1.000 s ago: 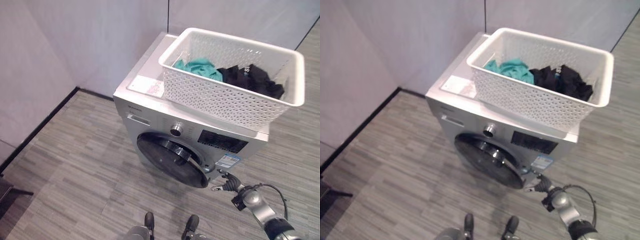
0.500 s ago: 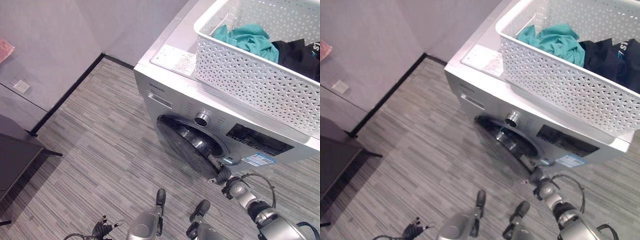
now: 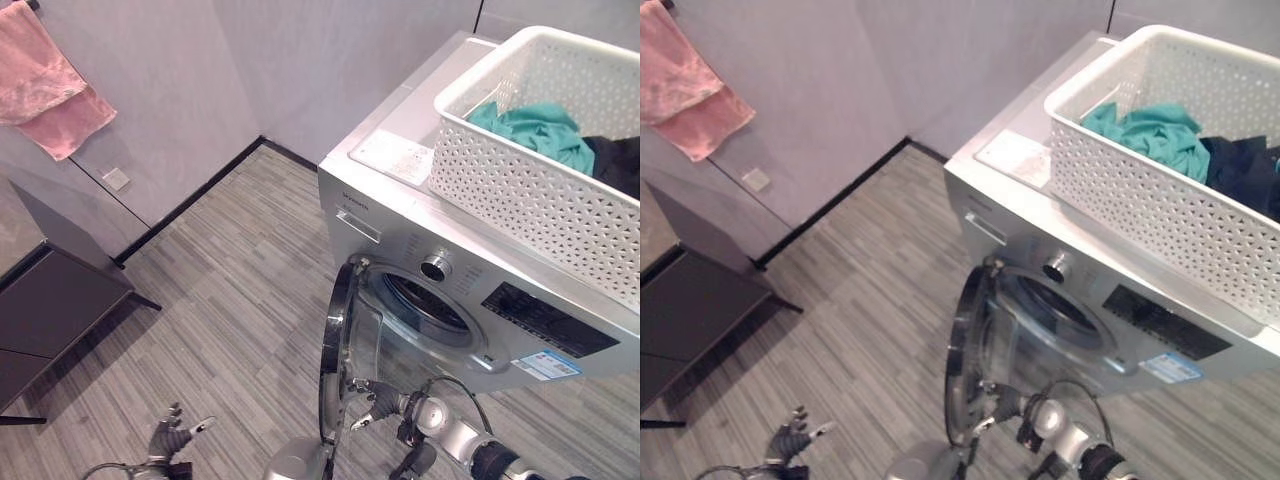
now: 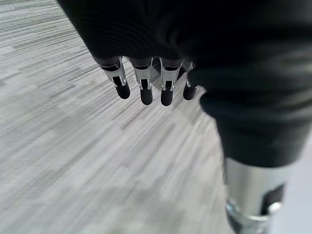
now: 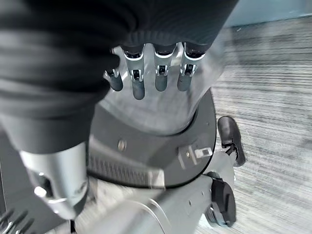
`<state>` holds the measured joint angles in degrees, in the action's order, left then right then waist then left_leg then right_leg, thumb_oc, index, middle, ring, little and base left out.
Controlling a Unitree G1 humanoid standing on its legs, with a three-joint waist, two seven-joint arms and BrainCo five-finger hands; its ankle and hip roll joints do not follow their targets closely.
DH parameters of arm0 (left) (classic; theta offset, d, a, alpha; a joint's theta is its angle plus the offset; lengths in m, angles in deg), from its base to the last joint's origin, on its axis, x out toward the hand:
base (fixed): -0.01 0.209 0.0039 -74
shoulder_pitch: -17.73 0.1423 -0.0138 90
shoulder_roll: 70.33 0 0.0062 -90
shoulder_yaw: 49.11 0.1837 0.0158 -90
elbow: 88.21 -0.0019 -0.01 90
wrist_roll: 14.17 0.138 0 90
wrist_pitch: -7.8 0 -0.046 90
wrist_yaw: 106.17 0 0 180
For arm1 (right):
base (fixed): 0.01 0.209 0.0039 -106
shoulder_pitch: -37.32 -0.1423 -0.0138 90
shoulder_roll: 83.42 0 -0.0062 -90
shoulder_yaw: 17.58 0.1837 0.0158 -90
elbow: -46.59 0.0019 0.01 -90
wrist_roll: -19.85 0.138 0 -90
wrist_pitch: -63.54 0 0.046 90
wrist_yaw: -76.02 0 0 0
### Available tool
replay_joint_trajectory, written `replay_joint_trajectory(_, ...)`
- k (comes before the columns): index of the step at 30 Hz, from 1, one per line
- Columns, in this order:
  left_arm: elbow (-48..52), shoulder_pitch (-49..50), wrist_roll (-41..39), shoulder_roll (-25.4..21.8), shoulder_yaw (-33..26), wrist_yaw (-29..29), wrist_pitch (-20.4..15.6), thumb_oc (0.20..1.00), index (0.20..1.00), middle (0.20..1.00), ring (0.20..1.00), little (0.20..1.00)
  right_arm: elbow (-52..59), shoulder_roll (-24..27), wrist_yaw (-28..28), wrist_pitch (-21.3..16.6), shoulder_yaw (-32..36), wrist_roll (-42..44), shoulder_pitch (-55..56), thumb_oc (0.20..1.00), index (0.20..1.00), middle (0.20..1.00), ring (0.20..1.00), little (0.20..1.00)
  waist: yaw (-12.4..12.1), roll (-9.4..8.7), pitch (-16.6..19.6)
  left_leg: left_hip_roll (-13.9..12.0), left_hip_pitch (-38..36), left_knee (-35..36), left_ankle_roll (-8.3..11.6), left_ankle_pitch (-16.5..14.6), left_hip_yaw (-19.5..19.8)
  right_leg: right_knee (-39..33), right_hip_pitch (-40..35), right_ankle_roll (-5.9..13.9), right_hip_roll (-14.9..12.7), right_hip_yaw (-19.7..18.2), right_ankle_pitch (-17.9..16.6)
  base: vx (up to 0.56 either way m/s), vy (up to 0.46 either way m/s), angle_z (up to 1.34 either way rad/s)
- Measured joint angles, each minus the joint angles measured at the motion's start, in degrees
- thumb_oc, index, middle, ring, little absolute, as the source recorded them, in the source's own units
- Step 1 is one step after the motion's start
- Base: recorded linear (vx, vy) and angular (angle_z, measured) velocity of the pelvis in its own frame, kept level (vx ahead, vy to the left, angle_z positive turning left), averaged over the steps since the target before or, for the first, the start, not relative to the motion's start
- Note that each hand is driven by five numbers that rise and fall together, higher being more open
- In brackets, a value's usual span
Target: Grab the laundry basket,head to the washer,open it,put in the laundry and shut it.
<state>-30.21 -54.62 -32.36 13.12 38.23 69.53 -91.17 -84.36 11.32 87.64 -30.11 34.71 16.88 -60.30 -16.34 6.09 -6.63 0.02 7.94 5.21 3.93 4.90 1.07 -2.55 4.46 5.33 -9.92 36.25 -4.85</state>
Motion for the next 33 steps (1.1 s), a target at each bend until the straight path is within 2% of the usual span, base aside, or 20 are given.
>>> replay_joint_trajectory(3,9.3,2.3,-5.1,-2.2,-0.5,2.4,-0.1,1.000,1.000,1.000,1.000,1.000,0.0,1.6,-1.8,-0.5,7.3,0.2,5.5,1.000,1.000,1.000,1.000,1.000,0.3,-0.40,0.3,0.2,0.2,0.1,-0.04,0.0,0.0,0.4,0.3,0.10,-0.4,0.0,0.1,0.00,0.008,0.01)
replay_joint_trajectory(6,17.9,5.1,-6.1,-6.2,-0.5,4.3,-1.0,1.000,1.000,1.000,1.000,1.000,-1.1,2.9,-2.9,-0.3,10.6,0.3,8.7,1.000,1.000,1.000,1.000,1.000,0.9,-0.78,0.8,0.4,0.1,0.2,-0.16,-0.1,-0.1,0.6,0.3,0.37,-0.6,-0.1,0.3,0.01,0.011,0.00)
replay_joint_trajectory(7,18.7,4.7,-6.2,-6.4,-1.0,5.0,-2.3,1.000,1.000,1.000,1.000,1.000,-1.9,3.1,-2.9,-0.3,11.3,0.3,9.4,1.000,1.000,1.000,1.000,1.000,1.4,-0.74,1.0,0.4,0.1,0.2,-0.20,-0.1,-0.1,0.8,0.4,0.53,-0.7,-0.2,0.4,0.00,0.000,0.00)
replay_joint_trajectory(14,14.5,0.8,-8.7,-5.4,-0.7,5.8,-1.9,1.000,1.000,1.000,1.000,1.000,-5.5,2.2,-2.7,0.1,11.1,0.1,9.1,1.000,1.000,1.000,1.000,1.000,3.1,-0.63,3.5,0.4,-0.9,0.0,-0.40,-0.3,-1.3,1.2,0.2,0.64,-0.9,-1.4,0.6,0.04,-0.010,-0.08)
replay_joint_trajectory(17,9.5,0.7,-9.0,-2.6,-0.7,5.9,-1.3,1.000,1.000,1.000,1.000,1.000,-10.0,0.3,-2.7,0.5,9.8,-0.1,6.4,1.000,1.000,1.000,1.000,1.000,3.1,0.36,4.2,0.4,-2.0,0.0,-0.44,-0.7,-1.7,1.1,-0.5,0.67,-0.9,-2.1,0.6,0.01,-0.035,-0.09)
replay_joint_trajectory(19,7.9,2.9,-8.9,-1.2,0.8,6.2,0.4,1.000,1.000,1.000,1.000,1.000,-11.4,-1.6,-2.7,1.1,8.5,-0.2,4.9,1.000,1.000,1.000,1.000,1.000,2.5,1.14,5.4,0.4,-2.2,0.0,-0.42,-0.7,-1.6,0.9,-0.8,0.63,-0.8,-2.2,0.6,-0.03,-0.046,-0.03)
replay_joint_trajectory(22,8.9,5.3,-8.9,-0.5,1.5,7.3,1.7,1.000,1.000,1.000,1.000,1.000,-13.5,-2.8,-2.9,1.2,8.5,-0.7,1.4,1.000,1.000,1.000,1.000,1.000,0.1,2.59,5.3,0.1,-3.0,0.0,0.20,-0.3,-0.4,0.7,-2.4,0.55,-0.4,-0.7,0.9,-0.20,-0.164,0.22)
replay_joint_trajectory(23,9.4,6.5,-9.0,-0.5,1.5,7.3,1.7,1.000,1.000,1.000,1.000,1.000,-14.7,-2.9,-3.5,1.3,8.0,-0.7,-0.7,1.000,1.000,1.000,1.000,1.000,-1.4,3.42,5.1,0.0,-2.5,-1.1,0.00,0.3,0.5,2.3,-2.2,0.10,0.0,0.2,1.3,-0.36,-0.258,0.38)
replay_joint_trajectory(24,11.1,6.6,-9.0,-0.8,1.9,7.4,1.7,1.000,1.000,1.000,1.000,1.000,-17.1,-2.9,-4.4,1.4,7.0,-0.7,-3.4,1.000,1.000,1.000,1.000,1.000,-1.4,3.88,4.1,-0.1,-0.3,-4.3,0.40,0.3,2.3,5.2,-1.3,-0.55,-0.1,0.5,2.9,-0.31,-0.214,1.13)
replay_joint_trajectory(25,13.1,4.7,-9.0,-2.7,4.0,7.5,1.6,1.000,1.000,1.000,1.000,1.000,-18.8,-2.2,-5.9,1.3,8.0,-0.4,-6.2,1.000,1.000,1.000,1.000,1.000,-1.8,4.73,0.9,-0.3,1.6,-5.3,4.73,2.6,5.6,7.0,-1.2,-1.88,1.2,0.5,6.5,-0.35,-0.114,1.65)
replay_joint_trajectory(27,13.7,2.1,-9.9,-4.4,5.7,7.9,1.8,1.000,1.000,1.000,1.000,1.000,-20.4,-1.4,-8.0,1.8,9.7,0.1,-9.6,1.000,1.000,1.000,1.000,1.000,-2.4,5.57,-1.8,-0.3,6.2,-4.4,10.91,8.9,6.4,10.4,2.2,-3.89,1.5,1.1,8.4,-0.28,-0.037,1.72)
replay_joint_trajectory(28,14.4,1.8,-10.7,-5.0,5.6,7.9,1.8,1.000,1.000,1.000,1.000,1.000,-20.3,0.2,-8.9,1.7,10.3,0.4,-11.2,1.000,1.000,1.000,1.000,1.000,-2.5,6.77,-3.1,-1.5,7.4,-3.1,11.17,8.5,5.0,12.6,3.6,-6.81,1.2,3.2,8.7,-0.23,-0.026,1.16)
replay_joint_trajectory(29,14.5,2.0,-10.7,-5.5,5.6,7.9,2.1,1.000,1.000,1.000,1.000,1.000,-20.4,1.0,-9.3,1.7,11.5,0.5,-12.5,1.000,1.000,1.000,1.000,1.000,-3.4,7.43,-3.7,-3.5,8.3,-2.7,8.72,4.6,-1.1,13.6,4.9,-8.82,1.3,4.5,9.3,-0.20,-0.064,0.82)
replay_joint_trajectory(30,14.4,1.8,-11.1,-5.7,5.6,7.9,2.5,1.000,1.000,1.000,1.000,1.000,-19.8,1.0,-9.7,1.7,11.5,0.5,-14.1,1.000,1.000,1.000,1.000,1.000,-3.4,6.30,-4.6,-5.2,10.2,-3.6,8.15,4.4,-9.9,13.2,6.5,-9.67,0.5,5.5,8.8,-0.19,-0.110,0.60)
replay_joint_trajectory(31,14.4,0.9,-11.1,-5.9,5.7,8.0,3.1,1.000,1.000,1.000,1.000,1.000,-18.9,0.8,-10.0,1.7,11.5,0.6,-14.9,1.000,1.000,1.000,1.000,1.000,-3.2,5.00,-5.6,-5.9,10.7,-5.1,7.94,4.2,-15.1,12.5,7.2,-10.32,-0.7,6.3,8.4,-0.14,-0.089,0.62)
replay_joint_trajectory(32,14.4,-0.6,-11.1,-5.9,5.9,8.3,3.4,1.000,1.000,1.000,1.000,1.000,-18.1,0.2,-10.2,1.7,11.5,0.7,-15.2,1.000,1.000,1.000,1.000,1.000,-3.0,3.59,-6.5,-6.4,10.6,-8.4,7.47,3.8,-18.3,10.7,7.4,-10.70,-1.7,6.9,7.9,-0.07,-0.037,0.62)
replay_joint_trajectory(33,15.5,-1.2,-11.2,-5.9,5.9,8.8,3.5,1.000,1.000,1.000,1.000,1.000,-18.6,-1.4,-10.2,1.7,11.4,1.0,-15.6,1.000,1.000,1.000,1.000,1.000,-3.1,1.58,-7.1,-5.0,9.6,-14.0,5.52,1.8,-15.5,8.5,7.4,-9.70,-2.9,6.4,6.8,0.01,0.034,0.46)
